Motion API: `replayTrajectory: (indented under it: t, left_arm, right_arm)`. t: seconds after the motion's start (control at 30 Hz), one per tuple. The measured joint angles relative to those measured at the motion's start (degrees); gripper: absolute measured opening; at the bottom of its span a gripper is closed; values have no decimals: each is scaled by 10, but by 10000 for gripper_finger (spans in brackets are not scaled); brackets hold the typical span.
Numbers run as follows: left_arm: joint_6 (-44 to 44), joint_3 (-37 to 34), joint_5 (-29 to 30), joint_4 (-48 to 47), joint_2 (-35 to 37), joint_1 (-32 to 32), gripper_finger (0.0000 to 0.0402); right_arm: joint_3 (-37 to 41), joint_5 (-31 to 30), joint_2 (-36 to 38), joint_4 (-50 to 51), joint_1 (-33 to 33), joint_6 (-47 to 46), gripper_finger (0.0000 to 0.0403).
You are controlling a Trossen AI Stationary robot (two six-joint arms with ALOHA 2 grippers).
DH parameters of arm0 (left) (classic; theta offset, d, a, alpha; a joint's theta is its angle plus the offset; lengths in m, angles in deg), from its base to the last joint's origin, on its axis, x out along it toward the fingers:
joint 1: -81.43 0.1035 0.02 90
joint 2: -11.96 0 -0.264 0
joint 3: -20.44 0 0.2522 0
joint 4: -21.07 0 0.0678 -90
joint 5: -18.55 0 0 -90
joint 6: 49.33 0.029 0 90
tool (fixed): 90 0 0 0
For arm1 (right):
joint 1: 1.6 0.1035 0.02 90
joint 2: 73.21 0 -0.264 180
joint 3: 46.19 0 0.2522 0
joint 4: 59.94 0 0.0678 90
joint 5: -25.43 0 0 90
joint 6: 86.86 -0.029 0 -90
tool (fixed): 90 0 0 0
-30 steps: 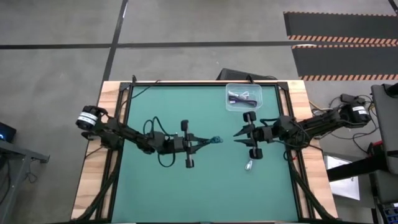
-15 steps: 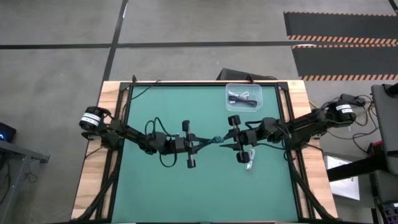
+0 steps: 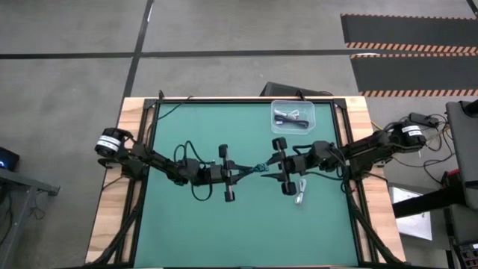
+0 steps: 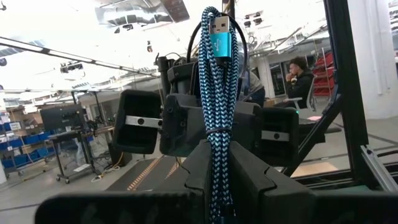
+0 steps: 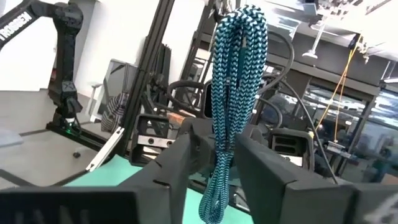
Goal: Pick and place USB-C Cables
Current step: Put the blue charger cable into the transparent bin
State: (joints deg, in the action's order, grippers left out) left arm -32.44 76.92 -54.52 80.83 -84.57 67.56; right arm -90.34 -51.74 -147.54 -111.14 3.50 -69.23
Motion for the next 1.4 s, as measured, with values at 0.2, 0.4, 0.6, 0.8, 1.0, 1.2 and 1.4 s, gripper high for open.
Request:
replayTrajectory:
  t: [0.2,0.4,0.6,0.8,1.0,1.2,1.4]
  left_arm:
    - [0,0,0,-1,0,0,22]
    - [1,0,0,-3,0,0,22]
    - [3,-1,0,-5,0,0,22]
    - [4,-3,12,-6,0,3,22]
    - [4,-3,23,-8,-1,7,22]
    - [3,-3,30,-9,-1,8,22]
    - [2,-4,30,-8,-1,8,22]
  right_arm:
    - [-4,-53,-12,2,-1,10,176]
    - [-29,-51,-37,1,0,10,193]
    - [-43,-49,-43,3,0,9,193]
    - [-48,-48,-43,3,0,-2,174]
    - [-48,-48,-44,3,0,-7,133]
    - [-49,-49,-44,3,0,-7,63]
    - [-49,-49,-45,4,0,-5,19]
